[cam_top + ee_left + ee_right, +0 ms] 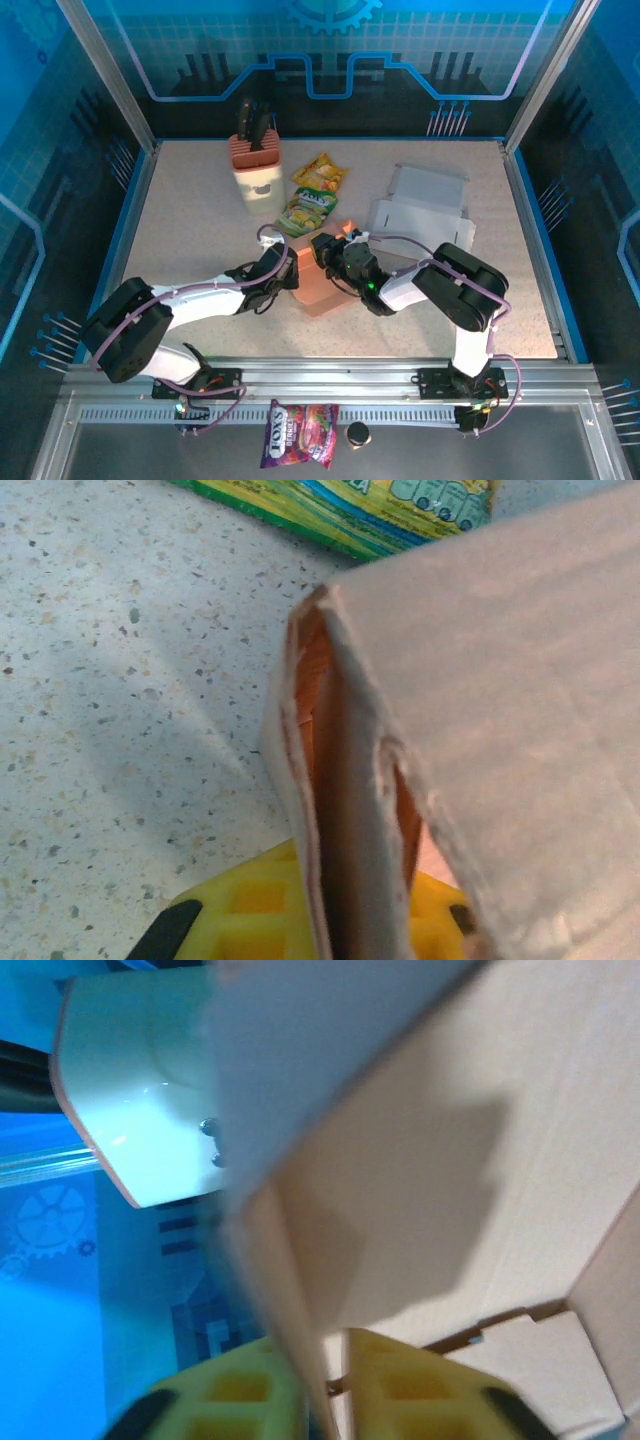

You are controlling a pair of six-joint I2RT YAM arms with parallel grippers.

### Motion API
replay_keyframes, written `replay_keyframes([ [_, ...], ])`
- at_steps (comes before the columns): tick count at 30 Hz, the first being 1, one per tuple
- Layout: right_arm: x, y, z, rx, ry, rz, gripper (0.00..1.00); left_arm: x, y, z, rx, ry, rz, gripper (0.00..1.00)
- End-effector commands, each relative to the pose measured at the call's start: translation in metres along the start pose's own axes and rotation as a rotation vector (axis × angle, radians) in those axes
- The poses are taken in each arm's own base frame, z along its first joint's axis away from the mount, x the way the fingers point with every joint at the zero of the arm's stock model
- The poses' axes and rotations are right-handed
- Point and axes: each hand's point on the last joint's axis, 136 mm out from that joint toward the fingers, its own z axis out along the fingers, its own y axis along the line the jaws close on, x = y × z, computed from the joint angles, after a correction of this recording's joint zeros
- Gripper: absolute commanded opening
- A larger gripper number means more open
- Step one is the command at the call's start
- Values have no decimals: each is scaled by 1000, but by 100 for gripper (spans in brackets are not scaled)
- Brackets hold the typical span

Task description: Fold the paper box

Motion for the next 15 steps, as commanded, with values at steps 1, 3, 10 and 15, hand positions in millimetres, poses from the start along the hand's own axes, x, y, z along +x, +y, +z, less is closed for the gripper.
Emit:
replay_keyframes([
  [1, 8, -13, -10, 89, 19, -7, 34, -15, -14, -5, 30, -30, -21, 0],
  [3, 4, -8, -16, 105, 15, -9, 45, -13, -11, -8, 22, -19, -11, 0],
  [10, -9, 19, -52, 210, 17, -48, 73, -12, -4, -26, 13, 5, 7, 0],
  [15, -26, 50, -88, 303, 10, -195, 79, -18, -9, -41, 50, 57, 3, 0],
])
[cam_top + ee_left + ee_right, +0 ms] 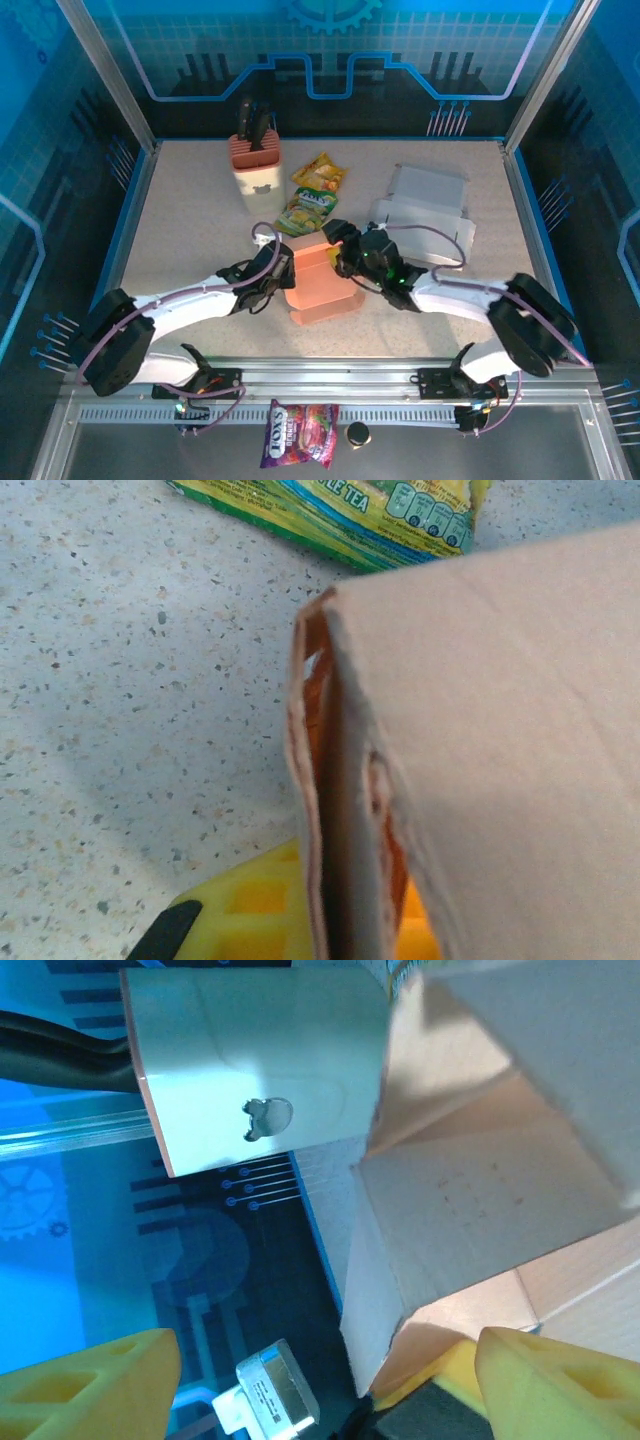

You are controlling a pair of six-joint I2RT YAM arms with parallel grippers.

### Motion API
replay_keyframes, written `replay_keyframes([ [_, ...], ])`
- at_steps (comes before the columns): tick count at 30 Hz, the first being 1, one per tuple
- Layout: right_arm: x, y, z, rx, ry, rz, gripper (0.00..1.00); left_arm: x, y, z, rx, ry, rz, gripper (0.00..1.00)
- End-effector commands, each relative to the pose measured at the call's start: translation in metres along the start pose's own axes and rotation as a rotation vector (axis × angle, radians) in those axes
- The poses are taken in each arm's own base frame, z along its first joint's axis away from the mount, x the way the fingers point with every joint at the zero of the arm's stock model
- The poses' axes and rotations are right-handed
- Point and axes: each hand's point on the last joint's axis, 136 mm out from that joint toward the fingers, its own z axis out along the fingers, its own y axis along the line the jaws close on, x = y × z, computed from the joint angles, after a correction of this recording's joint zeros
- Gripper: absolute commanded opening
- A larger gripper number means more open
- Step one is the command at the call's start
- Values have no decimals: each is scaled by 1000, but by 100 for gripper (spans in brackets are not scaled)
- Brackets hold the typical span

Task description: Fold the paper box

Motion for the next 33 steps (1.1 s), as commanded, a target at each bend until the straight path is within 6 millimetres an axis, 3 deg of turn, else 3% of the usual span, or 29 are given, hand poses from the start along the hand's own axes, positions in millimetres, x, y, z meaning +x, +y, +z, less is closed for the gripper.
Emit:
replay_keyframes([
  [1, -18, 0, -30, 154, -18, -166, 79, -9, -9, -18, 53, 52, 0, 0],
  [8, -75, 33, -82, 162, -65, -406, 74, -16, -8, -37, 153, 221, -54, 0],
  [11, -91, 40, -95, 171, -39, -495, 71, -21, -9, -42, 211, 304, -53, 0],
  [15, -101, 42, -97, 186, 36, -608, 65, -32, -15, -47, 321, 374, -56, 0],
  [23, -93, 55, -77, 102, 261, -733, 52, -52, -42, -50, 549, 468, -63, 0],
  [33, -79, 61, -67, 5, 426, -869, 54, -62, -45, -46, 573, 524, -45, 0],
])
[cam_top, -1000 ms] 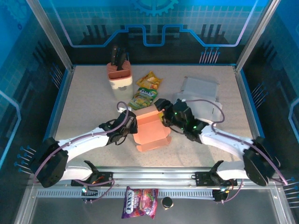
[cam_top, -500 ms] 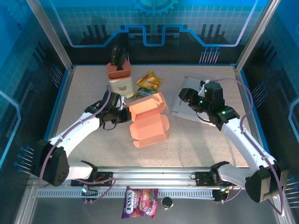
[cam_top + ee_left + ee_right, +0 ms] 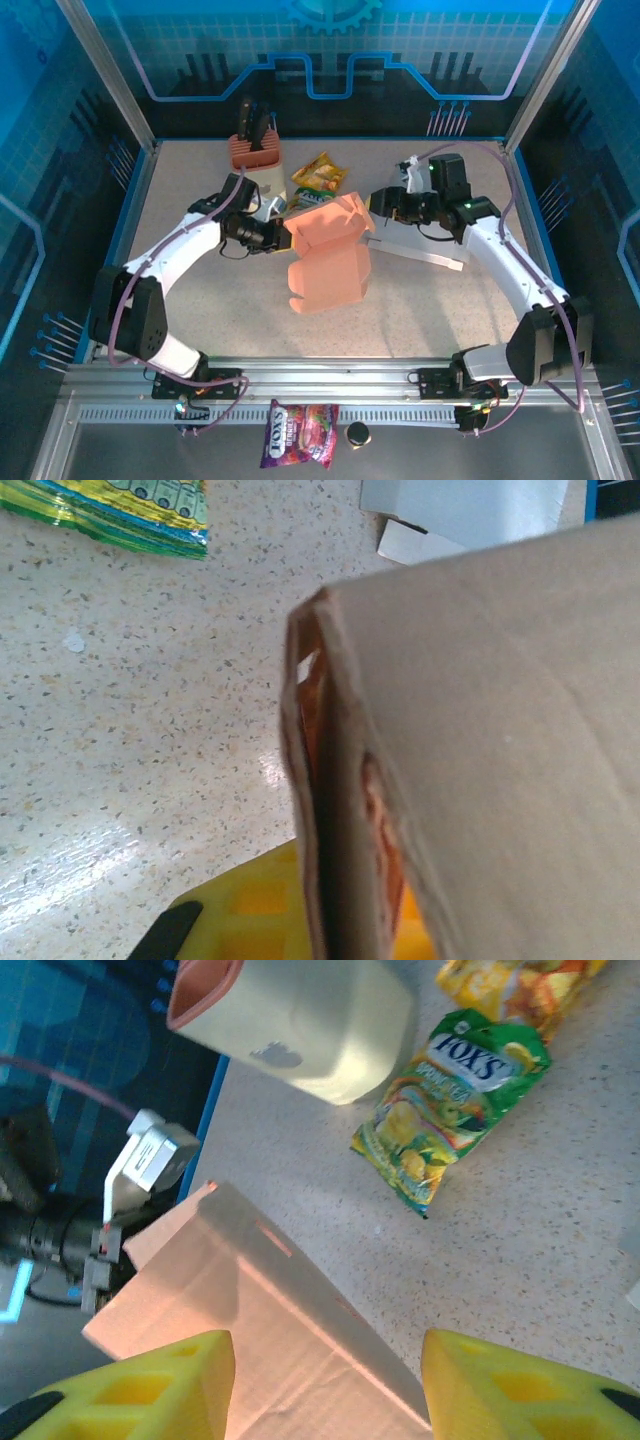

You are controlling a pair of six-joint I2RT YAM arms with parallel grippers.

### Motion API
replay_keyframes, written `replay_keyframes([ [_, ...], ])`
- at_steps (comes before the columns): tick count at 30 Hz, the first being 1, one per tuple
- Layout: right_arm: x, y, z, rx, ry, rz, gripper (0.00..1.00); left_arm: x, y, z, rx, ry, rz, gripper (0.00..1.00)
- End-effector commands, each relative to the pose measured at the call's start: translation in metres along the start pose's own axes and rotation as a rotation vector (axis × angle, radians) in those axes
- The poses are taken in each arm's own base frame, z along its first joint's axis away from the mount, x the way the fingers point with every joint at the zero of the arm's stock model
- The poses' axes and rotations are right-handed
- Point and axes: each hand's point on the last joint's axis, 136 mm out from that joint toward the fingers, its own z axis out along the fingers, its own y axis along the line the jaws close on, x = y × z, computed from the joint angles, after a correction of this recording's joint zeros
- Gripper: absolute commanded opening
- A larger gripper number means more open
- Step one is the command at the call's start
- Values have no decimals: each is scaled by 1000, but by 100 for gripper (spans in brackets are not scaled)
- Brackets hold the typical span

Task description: Fold the paper box

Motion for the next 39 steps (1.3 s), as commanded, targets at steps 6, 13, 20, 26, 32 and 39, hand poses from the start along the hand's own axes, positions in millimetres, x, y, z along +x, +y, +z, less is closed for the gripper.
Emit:
replay_keyframes([
  [6, 9, 13, 1, -133, 69, -112, 56, 5, -8, -3, 44, 66, 9, 0],
  [13, 15, 17, 6, -202, 87, -120, 53, 11, -5, -2, 41, 93, -1, 0],
  [20, 21, 20, 7, -222, 98, -136, 48, 9, -5, -1, 41, 95, -2, 0],
  [26, 30, 23, 11, -226, 125, -154, 42, 9, -5, -1, 44, 103, -2, 0],
  [32, 39, 23, 20, -200, 159, -180, 41, 9, -6, -1, 47, 104, 0, 0],
  [39, 40, 30, 21, -191, 174, -214, 40, 12, -6, -2, 47, 106, 0, 0],
])
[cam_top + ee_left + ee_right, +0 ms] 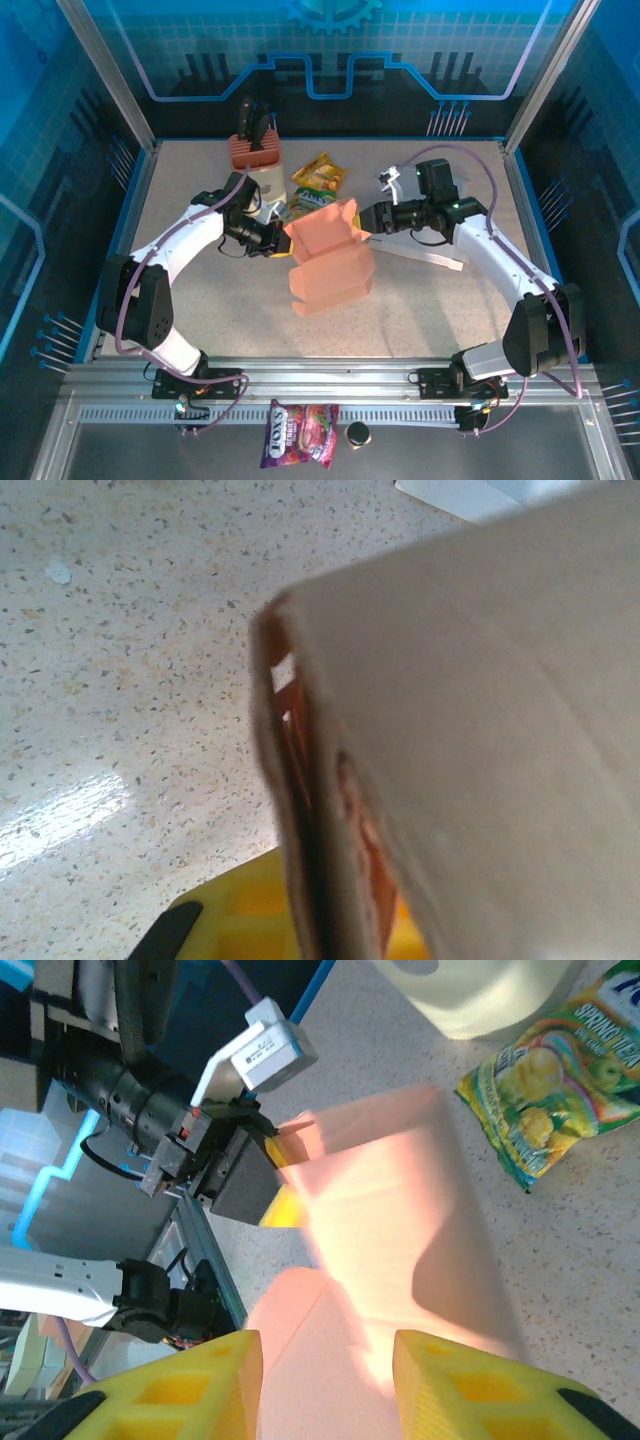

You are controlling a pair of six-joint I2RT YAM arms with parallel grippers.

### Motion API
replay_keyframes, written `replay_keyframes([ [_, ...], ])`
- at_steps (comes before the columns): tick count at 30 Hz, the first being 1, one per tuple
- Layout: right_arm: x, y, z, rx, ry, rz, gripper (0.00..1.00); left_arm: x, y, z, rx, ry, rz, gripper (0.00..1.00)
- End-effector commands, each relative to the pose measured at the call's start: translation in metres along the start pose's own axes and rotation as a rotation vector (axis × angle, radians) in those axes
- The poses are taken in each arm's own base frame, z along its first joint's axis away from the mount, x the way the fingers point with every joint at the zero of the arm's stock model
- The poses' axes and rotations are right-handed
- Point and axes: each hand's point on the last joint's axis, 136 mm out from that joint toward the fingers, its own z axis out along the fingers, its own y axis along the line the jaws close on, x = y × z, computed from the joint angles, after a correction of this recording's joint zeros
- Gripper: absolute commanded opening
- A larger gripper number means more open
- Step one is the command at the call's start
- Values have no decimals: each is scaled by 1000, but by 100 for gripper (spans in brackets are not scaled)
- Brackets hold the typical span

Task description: Fold the paper box

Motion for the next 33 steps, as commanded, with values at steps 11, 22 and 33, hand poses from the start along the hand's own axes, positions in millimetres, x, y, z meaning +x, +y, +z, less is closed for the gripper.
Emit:
replay_keyframes([
  [11, -30, -12, -58, 71, -185, 7, 41, 0, -12, -7, 44, -2, 39, 0],
  [22, -32, -33, -32, -31, -140, 66, 57, 1, -12, -7, 47, 2, 37, 0],
  [33, -26, -16, -5, -101, -60, 35, 50, -3, -12, -5, 46, 3, 31, 0],
])
